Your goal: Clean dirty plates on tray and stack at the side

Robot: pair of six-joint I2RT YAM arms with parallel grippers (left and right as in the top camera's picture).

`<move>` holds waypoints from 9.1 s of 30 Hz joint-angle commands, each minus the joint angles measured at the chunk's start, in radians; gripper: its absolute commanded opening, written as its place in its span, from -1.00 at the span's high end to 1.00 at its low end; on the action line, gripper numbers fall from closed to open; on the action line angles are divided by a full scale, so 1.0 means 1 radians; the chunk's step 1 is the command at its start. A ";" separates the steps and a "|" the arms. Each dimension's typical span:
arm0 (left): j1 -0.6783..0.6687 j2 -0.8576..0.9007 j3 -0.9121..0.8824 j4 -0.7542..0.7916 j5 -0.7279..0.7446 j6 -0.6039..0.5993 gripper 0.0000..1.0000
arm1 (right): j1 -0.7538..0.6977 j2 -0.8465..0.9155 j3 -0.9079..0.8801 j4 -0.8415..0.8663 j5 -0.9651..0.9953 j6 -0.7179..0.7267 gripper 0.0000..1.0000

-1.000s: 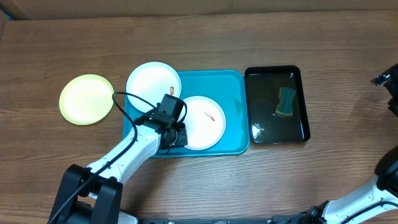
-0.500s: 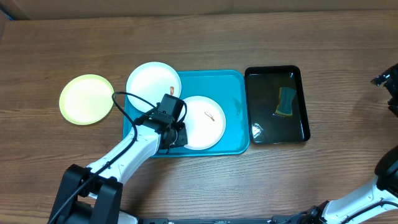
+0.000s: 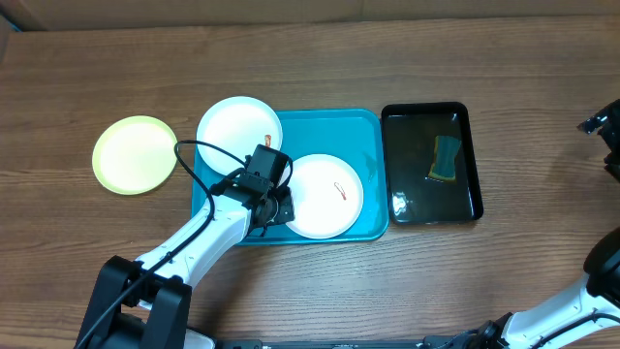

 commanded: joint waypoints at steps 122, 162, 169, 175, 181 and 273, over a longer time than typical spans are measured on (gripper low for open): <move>-0.013 0.011 -0.006 -0.013 -0.032 -0.032 0.12 | 0.840 -0.015 -0.301 0.030 0.323 0.185 -0.06; -0.013 0.011 -0.006 0.012 -0.046 -0.032 -0.07 | 0.794 -0.016 -0.401 0.279 0.346 0.222 -0.50; -0.013 0.011 -0.006 0.037 -0.066 -0.032 -0.01 | 0.794 -0.021 -0.324 0.214 0.346 0.222 -0.31; -0.013 0.011 -0.006 0.073 -0.069 -0.032 -0.04 | 0.804 -0.021 -0.326 0.206 0.306 0.171 0.52; -0.013 0.011 -0.006 0.074 -0.069 -0.039 -0.07 | 0.803 -0.041 -0.317 0.191 0.253 0.092 0.85; -0.013 0.099 0.002 0.096 -0.058 -0.039 0.92 | 1.392 -0.087 -0.401 0.340 0.577 -0.134 0.93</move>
